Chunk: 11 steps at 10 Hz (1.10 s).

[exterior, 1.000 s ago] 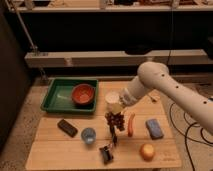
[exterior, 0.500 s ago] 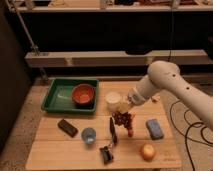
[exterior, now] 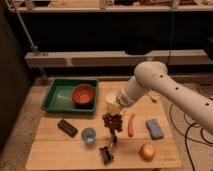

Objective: Place grapes in plastic cup

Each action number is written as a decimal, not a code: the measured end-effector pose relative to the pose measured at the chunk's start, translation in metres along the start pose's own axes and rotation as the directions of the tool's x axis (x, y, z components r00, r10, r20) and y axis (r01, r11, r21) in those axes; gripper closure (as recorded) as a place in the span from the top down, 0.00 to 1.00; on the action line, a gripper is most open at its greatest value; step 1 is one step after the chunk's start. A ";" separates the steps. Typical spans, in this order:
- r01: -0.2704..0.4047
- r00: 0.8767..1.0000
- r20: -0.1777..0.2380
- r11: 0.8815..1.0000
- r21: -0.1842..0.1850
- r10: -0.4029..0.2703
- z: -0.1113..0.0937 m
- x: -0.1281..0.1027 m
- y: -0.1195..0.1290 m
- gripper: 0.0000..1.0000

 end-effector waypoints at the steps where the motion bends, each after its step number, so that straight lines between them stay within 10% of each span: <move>1: 0.017 1.000 0.003 1.000 0.001 -0.017 -0.001 0.005 -0.006 0.00; 11: 0.151 0.984 0.070 0.973 0.173 -0.165 0.065 0.024 -0.066 0.00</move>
